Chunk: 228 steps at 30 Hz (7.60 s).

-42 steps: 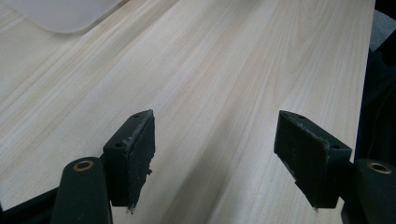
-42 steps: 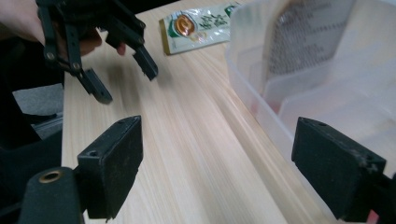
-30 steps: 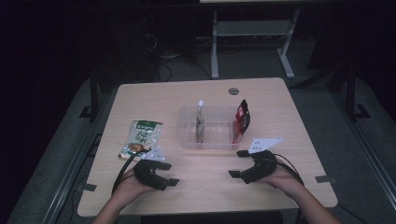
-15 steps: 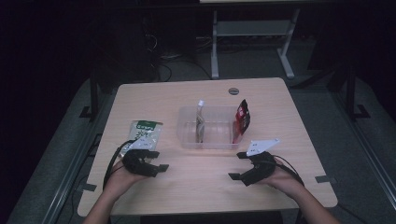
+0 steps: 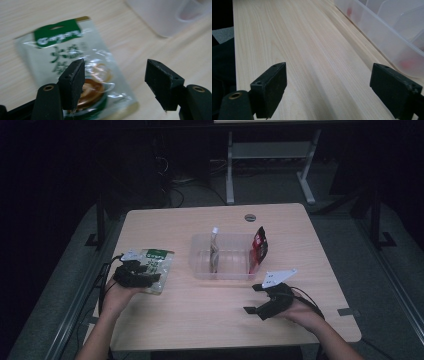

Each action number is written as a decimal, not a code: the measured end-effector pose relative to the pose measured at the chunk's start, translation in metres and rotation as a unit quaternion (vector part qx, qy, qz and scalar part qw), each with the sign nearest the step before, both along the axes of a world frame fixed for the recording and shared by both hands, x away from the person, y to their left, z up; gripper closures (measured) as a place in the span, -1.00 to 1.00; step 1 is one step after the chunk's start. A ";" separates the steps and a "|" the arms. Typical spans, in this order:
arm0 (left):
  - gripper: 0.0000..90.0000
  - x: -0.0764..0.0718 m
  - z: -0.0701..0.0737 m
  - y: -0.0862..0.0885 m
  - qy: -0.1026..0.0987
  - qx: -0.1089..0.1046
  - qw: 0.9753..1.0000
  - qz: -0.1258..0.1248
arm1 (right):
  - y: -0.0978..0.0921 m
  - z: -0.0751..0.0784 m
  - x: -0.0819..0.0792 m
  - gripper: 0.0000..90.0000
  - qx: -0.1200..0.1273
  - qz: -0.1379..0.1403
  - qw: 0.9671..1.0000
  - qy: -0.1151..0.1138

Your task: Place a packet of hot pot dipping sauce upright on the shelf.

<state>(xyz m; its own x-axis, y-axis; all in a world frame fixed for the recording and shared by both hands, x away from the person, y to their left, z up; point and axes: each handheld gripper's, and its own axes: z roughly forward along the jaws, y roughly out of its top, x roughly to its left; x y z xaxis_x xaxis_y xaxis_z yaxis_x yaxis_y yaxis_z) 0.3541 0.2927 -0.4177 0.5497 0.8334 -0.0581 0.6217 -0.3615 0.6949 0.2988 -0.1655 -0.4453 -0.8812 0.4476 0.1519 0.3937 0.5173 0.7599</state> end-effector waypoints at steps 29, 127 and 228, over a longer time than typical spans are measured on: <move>-0.54 0.026 -0.040 0.024 0.062 0.018 0.995 0.073 | 0.001 0.001 0.000 -0.69 0.001 0.002 1.000 0.000; 0.99 -0.062 0.064 -0.081 -0.026 -0.070 0.952 -0.298 | -0.026 0.027 0.015 -0.53 0.086 -0.007 0.994 0.073; -0.41 -0.044 0.011 -0.092 -0.027 -0.040 0.968 -0.244 | 0.033 0.078 0.026 1.00 0.219 0.149 0.963 0.041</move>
<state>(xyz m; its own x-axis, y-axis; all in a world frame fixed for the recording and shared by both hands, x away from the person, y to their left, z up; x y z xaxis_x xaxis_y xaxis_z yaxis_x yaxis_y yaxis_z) 0.3105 0.2005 -0.4070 0.8814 0.4668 -0.0727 0.3524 -0.5471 0.7593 0.3244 -0.1323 -0.3673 -0.9375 0.0524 0.3440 0.3457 0.2530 0.9036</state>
